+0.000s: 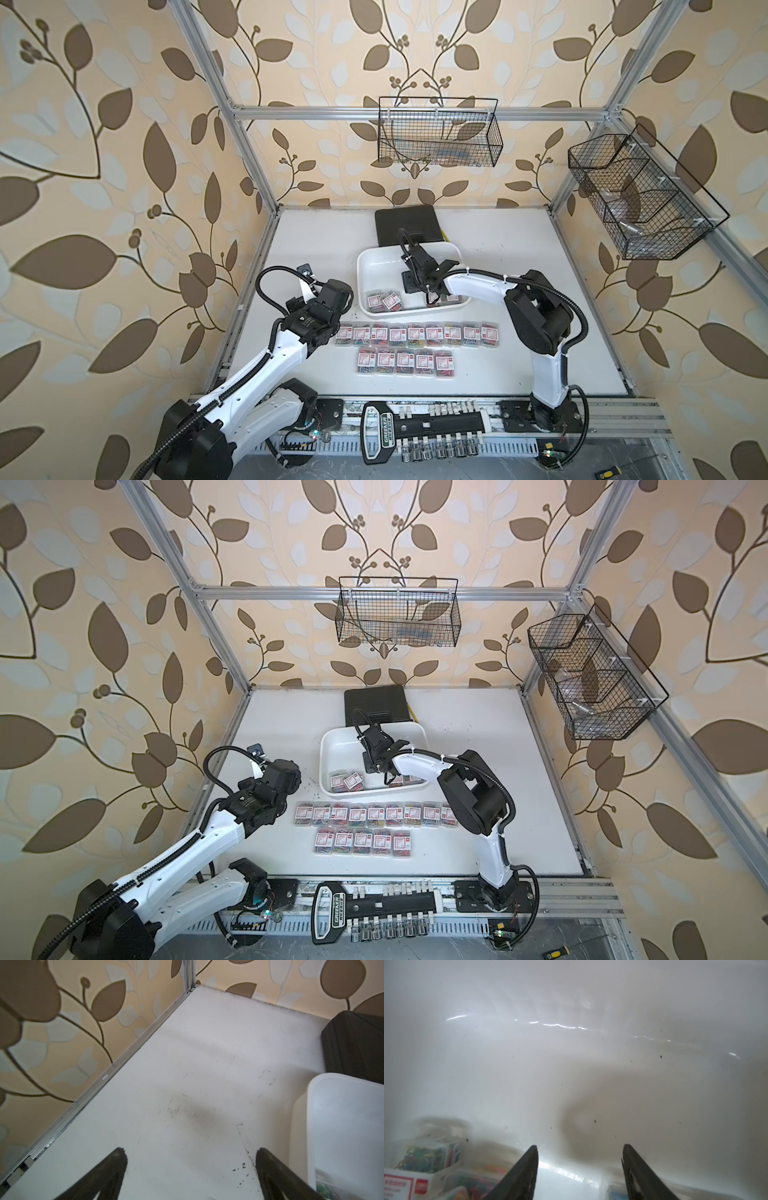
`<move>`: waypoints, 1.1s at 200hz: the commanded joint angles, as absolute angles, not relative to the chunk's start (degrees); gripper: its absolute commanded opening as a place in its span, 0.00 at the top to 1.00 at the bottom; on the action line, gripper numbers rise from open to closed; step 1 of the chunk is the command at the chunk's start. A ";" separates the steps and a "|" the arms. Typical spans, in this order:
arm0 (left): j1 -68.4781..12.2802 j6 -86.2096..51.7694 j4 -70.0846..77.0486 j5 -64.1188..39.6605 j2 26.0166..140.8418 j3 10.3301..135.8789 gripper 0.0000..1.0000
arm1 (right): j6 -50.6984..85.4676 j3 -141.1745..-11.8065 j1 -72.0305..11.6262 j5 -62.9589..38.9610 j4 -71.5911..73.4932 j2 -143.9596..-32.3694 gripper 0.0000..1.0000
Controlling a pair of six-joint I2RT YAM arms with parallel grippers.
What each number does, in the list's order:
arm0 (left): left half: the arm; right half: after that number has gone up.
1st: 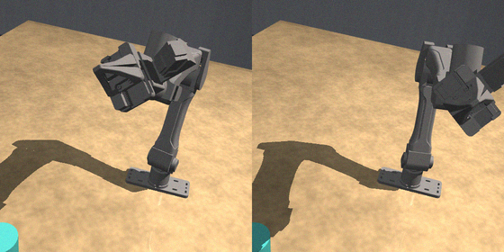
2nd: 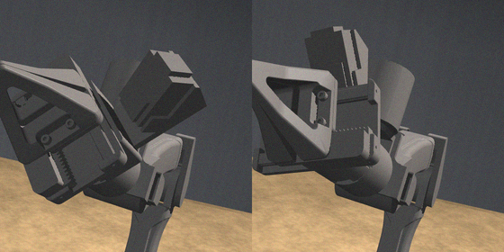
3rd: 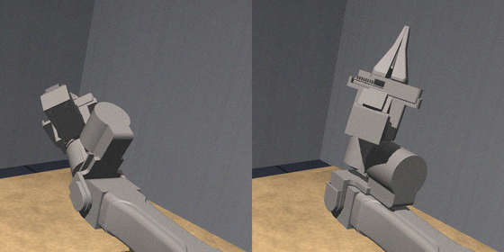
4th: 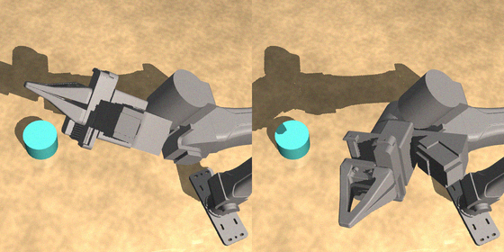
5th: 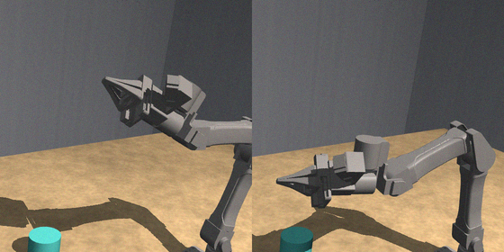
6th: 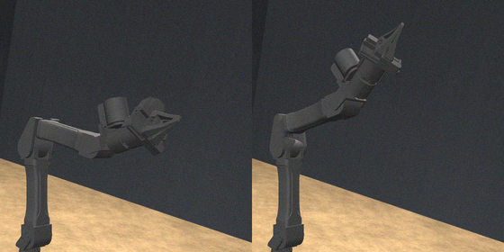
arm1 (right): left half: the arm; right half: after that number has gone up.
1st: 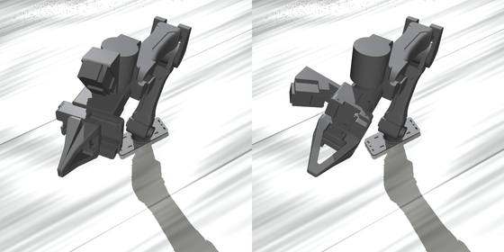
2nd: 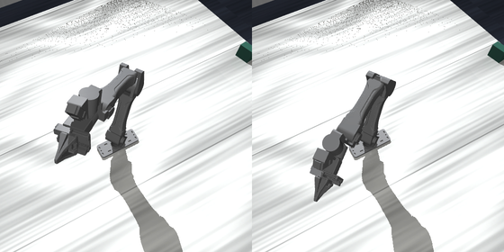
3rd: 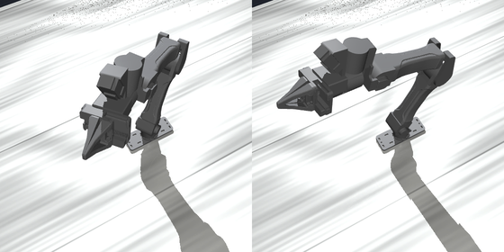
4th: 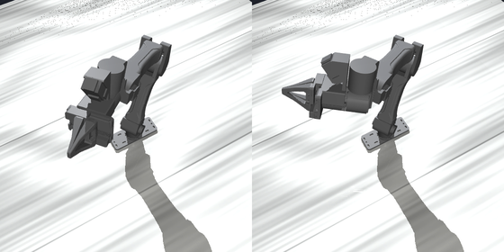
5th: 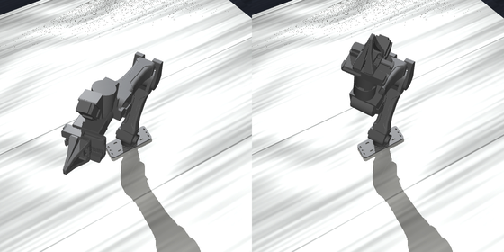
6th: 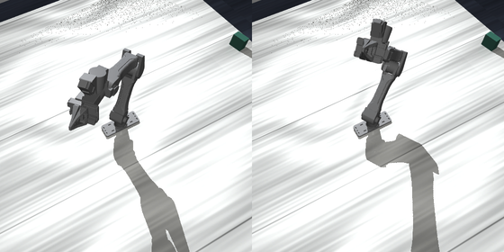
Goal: Take the paper clips out of the storage box
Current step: Pick up the boxed paper clips from the storage box.
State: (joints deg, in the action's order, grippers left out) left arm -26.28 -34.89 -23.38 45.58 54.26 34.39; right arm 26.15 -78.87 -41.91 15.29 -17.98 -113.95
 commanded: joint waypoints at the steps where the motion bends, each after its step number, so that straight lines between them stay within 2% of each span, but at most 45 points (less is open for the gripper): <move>1: -26.45 -36.10 -24.95 48.60 54.14 34.99 0.01 | 25.94 -77.69 -43.76 16.40 -16.78 -108.61 0.30; 48: -26.39 -36.21 -25.02 48.74 53.84 34.80 0.01 | 21.26 -78.71 -51.33 16.88 -18.40 -106.76 0.14; 124: -26.41 -36.26 -25.03 48.60 53.53 34.72 0.01 | 18.46 -86.50 -54.22 14.94 -26.73 -117.86 0.20; 146: -26.45 -36.25 -25.14 48.71 53.33 34.68 0.01 | 18.99 -87.44 -54.04 15.70 -27.42 -119.79 0.25; 166: -26.45 -36.35 -25.14 48.69 53.17 34.57 0.01 | 20.56 -87.57 -53.05 15.74 -27.68 -120.15 0.38; 182: -26.45 -36.39 -25.13 48.69 53.17 34.57 0.01 | 21.64 -87.02 -52.23 15.49 -27.14 -119.24 0.46; 220: -26.41 -36.38 -25.13 48.69 53.17 34.60 0.01 | 24.17 -85.02 -50.75 15.90 -25.59 -114.91 0.58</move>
